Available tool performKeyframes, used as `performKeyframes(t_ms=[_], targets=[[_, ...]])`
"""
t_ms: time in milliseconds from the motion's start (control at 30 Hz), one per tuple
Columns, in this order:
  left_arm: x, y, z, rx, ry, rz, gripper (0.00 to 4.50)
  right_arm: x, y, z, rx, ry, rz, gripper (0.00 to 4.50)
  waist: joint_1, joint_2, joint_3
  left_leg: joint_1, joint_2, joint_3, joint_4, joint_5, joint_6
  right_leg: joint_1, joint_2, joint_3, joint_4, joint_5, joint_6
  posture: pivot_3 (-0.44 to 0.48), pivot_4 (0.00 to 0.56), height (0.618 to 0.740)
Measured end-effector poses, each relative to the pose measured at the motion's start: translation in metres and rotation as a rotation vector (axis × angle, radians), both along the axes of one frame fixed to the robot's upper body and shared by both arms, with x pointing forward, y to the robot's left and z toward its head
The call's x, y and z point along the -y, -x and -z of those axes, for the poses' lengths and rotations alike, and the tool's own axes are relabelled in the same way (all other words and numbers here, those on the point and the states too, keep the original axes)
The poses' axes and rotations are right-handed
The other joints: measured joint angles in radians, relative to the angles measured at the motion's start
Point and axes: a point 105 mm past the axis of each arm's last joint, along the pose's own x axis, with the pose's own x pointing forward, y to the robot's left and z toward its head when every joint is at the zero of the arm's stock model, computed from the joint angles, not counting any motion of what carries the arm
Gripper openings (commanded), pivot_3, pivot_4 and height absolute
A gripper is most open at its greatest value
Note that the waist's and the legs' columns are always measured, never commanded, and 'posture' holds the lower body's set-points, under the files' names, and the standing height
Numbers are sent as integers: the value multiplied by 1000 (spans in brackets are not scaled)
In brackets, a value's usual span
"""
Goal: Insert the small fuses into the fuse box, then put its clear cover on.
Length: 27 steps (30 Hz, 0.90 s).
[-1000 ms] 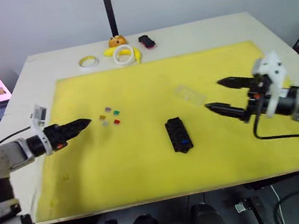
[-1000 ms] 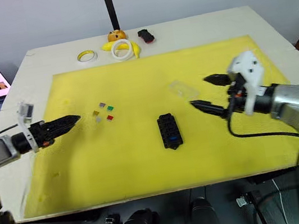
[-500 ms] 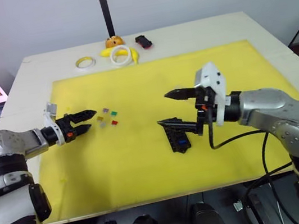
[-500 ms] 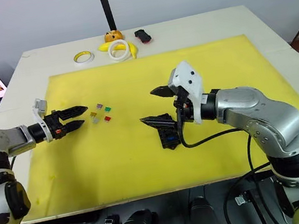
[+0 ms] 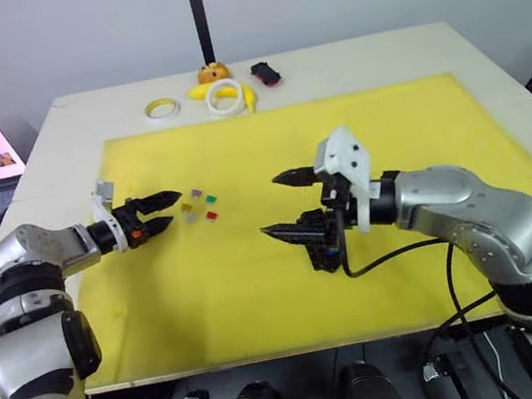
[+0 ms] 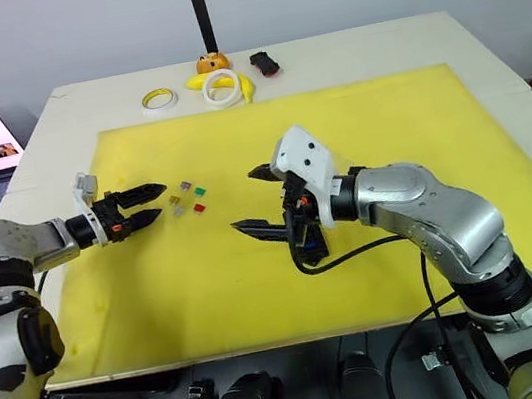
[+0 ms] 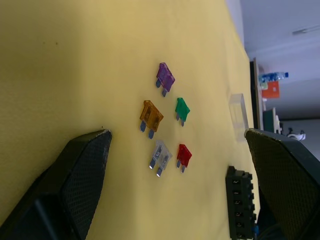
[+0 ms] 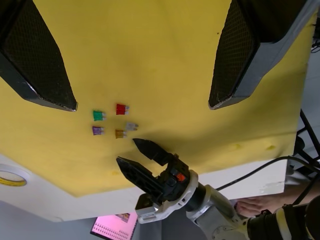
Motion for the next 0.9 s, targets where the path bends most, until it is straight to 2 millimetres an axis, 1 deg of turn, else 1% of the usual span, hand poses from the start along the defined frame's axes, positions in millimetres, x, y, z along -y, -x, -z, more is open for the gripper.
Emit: performKeyframes(t_ms=[267, 700, 900], targets=[[11, -3, 1, -5, -3, 26, 4500, 2, -3, 2, 1, 10, 16, 4452, 0, 0, 0, 0, 0, -1, 0, 0, 0, 0, 0, 0, 0, 0, 0, 0, 150, 740], [18, -8, 4, 0, -5, 33, 4500, 3, -4, 3, 3, 18, 20, 4452, 4, 0, 0, 0, -2, -2, 1, 0, 0, 1, -1, 0, 0, 0, 0, 0, 150, 740], [23, -11, 5, 12, 9, 34, 4500, 4, -4, 3, 6, 23, 22, 4452, 15, 0, 0, 0, -2, -2, 2, 0, 0, 1, -1, 0, 0, 0, 0, 0, 150, 740]])
